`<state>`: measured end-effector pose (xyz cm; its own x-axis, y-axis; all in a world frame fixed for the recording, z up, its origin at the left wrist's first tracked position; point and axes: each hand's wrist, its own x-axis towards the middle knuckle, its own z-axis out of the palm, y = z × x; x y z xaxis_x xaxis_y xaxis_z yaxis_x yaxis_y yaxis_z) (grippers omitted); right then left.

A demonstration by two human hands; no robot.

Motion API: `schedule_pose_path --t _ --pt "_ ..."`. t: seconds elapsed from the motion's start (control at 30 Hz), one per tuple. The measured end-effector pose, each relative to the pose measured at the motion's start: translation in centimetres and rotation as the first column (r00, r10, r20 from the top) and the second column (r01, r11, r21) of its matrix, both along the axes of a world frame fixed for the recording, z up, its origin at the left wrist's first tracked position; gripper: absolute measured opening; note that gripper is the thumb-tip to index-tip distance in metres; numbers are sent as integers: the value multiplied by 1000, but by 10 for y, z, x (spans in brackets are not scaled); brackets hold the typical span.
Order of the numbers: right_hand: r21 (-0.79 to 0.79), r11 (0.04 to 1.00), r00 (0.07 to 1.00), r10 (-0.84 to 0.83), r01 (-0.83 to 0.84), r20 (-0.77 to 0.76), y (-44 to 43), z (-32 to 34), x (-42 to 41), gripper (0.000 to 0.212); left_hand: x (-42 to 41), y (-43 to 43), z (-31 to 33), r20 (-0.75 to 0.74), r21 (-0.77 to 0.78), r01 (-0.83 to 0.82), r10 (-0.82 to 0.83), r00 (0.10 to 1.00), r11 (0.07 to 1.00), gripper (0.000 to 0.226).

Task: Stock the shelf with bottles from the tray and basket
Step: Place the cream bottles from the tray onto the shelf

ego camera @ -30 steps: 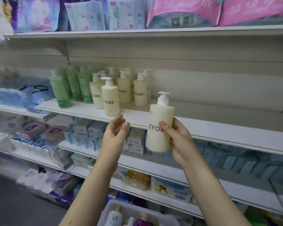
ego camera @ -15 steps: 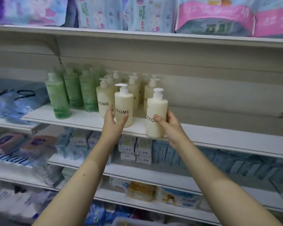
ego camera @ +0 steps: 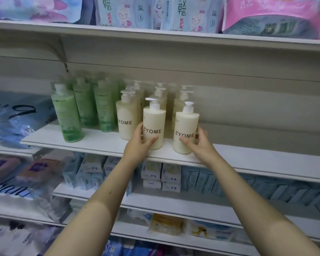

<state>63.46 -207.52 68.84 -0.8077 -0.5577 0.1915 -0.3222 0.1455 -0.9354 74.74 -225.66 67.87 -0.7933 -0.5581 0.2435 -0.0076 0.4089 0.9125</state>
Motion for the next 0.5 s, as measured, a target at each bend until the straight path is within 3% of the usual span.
schedule_pose_path --t 0.5 --pt "33 983 978 -178 183 -108 -43 -12 -32 62 -11 -13 -15 3 7 -2 2 1000 1000 65"
